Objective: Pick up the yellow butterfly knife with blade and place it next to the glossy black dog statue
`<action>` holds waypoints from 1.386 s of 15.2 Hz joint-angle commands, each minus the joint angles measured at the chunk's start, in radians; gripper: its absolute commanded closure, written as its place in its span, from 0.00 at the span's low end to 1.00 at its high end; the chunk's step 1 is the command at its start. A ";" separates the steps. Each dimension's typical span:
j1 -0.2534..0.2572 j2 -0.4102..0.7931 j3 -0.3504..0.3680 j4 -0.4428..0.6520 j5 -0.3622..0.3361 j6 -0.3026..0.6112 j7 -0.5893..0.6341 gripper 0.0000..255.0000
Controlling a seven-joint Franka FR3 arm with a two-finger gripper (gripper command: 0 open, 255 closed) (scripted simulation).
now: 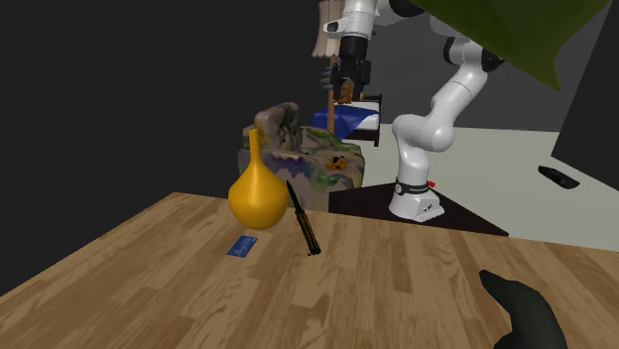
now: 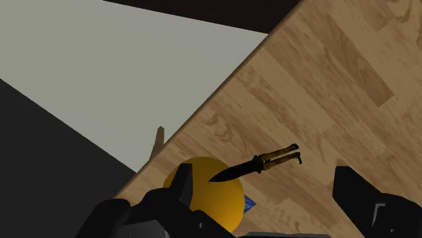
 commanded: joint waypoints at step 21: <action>-0.074 0.427 0.224 -0.327 0.491 0.910 0.644 0.00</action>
